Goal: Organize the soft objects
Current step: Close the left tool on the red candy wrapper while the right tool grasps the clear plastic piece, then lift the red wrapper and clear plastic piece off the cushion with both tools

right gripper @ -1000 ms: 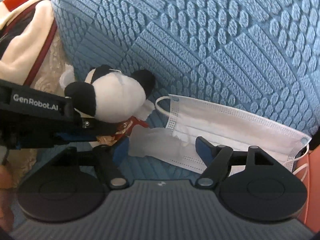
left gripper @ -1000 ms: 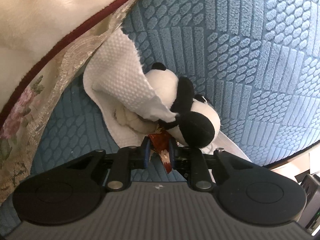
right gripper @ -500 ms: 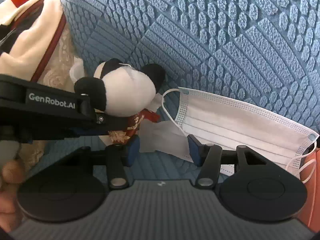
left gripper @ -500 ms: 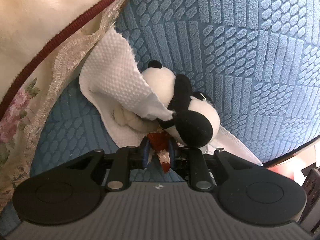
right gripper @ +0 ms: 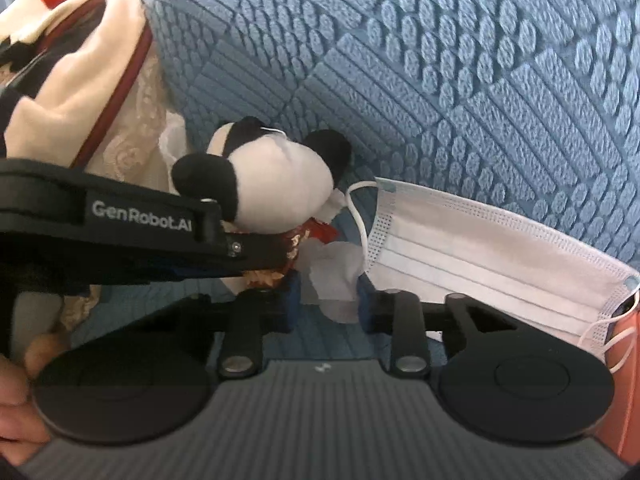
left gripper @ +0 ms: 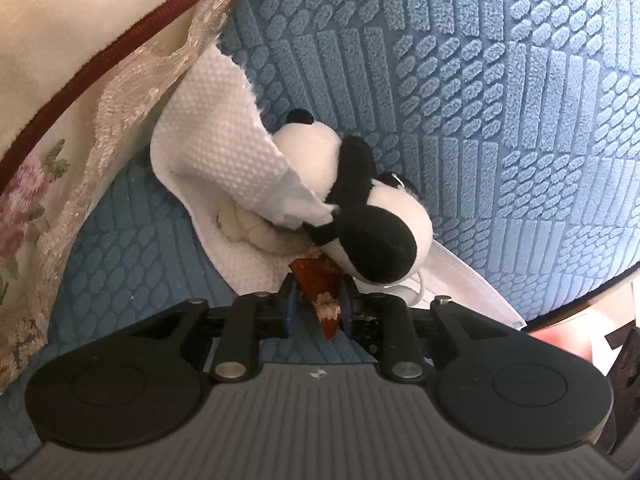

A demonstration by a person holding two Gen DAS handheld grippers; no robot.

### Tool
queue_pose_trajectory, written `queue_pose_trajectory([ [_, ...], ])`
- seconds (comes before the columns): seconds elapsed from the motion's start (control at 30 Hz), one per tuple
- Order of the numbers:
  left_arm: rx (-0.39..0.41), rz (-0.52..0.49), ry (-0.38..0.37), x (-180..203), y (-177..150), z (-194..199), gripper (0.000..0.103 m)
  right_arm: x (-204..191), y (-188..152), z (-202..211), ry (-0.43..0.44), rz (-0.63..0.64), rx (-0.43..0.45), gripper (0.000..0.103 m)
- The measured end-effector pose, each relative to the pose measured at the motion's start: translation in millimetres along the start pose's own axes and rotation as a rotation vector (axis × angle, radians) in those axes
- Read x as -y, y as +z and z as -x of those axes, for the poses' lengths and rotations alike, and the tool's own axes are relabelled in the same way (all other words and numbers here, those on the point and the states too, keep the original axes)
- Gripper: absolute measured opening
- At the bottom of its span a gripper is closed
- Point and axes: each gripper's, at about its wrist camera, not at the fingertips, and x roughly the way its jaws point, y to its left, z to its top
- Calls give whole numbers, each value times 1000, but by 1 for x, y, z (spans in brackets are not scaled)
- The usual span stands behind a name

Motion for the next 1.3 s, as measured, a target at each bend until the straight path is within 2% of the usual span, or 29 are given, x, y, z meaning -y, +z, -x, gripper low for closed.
queue_pose_trajectory([
  [0.07,-2,5,-9,-2,2,7,22,-5,2,1,-12,17,1,23],
  [0.23,-4,-3,-9,-1,3,16,21,-12,1,7,-35,40,-3,18],
  [0.4,-4,-16,-12,7,-5,33,20,-16,-10,14,-56,46,-12,17],
  [0.5,-7,-15,-18,7,-10,40,11,-16,-15,20,-67,46,-14,17],
  [0.8,-2,-54,-28,13,-27,65,5,-11,-34,53,-94,20,-23,16],
  [0.97,-5,-31,-39,2,-38,80,4,-7,-50,83,-104,-9,-24,16],
  [1.13,5,-117,-19,5,-55,97,3,-10,-76,123,-136,0,-25,16],
  [1.3,0,-127,-23,-6,-70,119,2,-8,-91,143,-138,-15,-26,16],
])
